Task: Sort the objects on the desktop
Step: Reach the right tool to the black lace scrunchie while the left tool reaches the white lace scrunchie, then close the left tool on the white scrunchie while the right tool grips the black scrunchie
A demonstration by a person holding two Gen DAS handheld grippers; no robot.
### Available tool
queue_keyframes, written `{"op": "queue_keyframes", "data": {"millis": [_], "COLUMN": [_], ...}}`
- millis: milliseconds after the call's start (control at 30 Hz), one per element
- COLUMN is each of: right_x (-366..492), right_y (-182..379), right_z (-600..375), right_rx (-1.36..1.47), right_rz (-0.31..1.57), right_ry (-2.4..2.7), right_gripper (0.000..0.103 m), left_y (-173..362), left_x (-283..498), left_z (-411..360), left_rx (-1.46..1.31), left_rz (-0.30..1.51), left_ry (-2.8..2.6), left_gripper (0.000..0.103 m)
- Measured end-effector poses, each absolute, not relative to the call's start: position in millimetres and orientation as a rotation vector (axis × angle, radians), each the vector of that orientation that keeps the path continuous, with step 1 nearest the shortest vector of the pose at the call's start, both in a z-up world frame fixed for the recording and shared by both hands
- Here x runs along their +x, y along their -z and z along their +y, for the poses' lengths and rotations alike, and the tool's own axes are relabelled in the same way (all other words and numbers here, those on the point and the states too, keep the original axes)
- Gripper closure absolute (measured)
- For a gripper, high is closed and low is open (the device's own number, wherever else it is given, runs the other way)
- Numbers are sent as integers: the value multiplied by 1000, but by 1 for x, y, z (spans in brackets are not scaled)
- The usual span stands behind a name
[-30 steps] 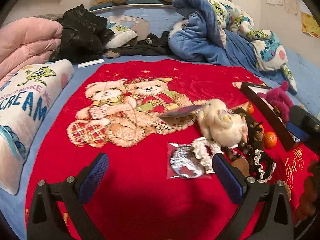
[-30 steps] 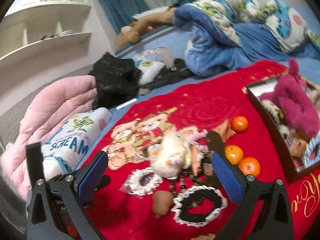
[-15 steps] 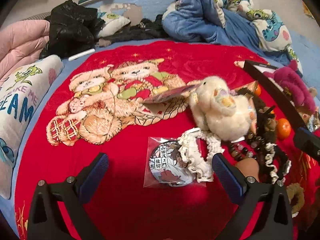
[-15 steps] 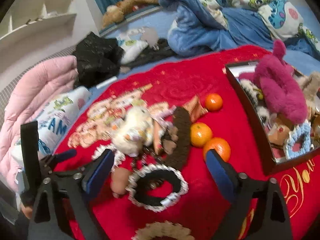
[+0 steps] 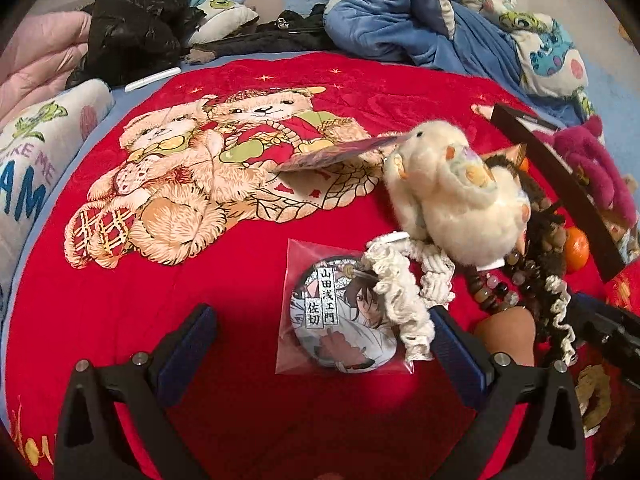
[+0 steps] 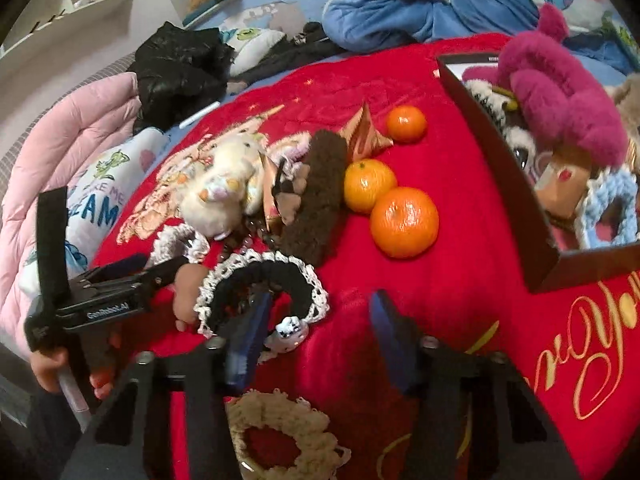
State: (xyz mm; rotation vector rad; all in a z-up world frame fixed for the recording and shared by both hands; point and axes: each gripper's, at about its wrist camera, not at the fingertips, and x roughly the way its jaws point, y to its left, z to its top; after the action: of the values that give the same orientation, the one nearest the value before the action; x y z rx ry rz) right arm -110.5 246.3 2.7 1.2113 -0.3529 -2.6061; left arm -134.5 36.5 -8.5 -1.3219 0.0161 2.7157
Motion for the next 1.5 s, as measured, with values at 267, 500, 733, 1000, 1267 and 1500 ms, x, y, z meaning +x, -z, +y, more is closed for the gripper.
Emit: {"op": "queue_keyframes", "data": {"millis": [267,500,733,1000,1267,1500], "right_x": [-114,-116,-115,-113,-110,-109], "right_y": [-1,1,-3,-7,-11,-18], "right_z": [227,234,226,226,222,216], "right_rx": [1226,1233,1212,1186,1160,1134], "right_rz": [-248,-293,-253,-278,-287,-286], "right_ry": [2639,2658,2653,2647,2640,2645], "right_gripper": [60,77,87,89,89,89], "left_y": [10,8,1,-11,-20,-30], "left_x": [-134,-129,-119,-102,-91,-78], "left_z": [41,43,45,42,33,34], "left_rx": [-1333,-1317,-1259,-1185,-1138,-1066], "left_rz": [59,79,102,103,56,80], "left_ry": [-2710,-2720,-2745,-2809,-2828,-2841], "left_gripper": [0,0,17,60,79,89]}}
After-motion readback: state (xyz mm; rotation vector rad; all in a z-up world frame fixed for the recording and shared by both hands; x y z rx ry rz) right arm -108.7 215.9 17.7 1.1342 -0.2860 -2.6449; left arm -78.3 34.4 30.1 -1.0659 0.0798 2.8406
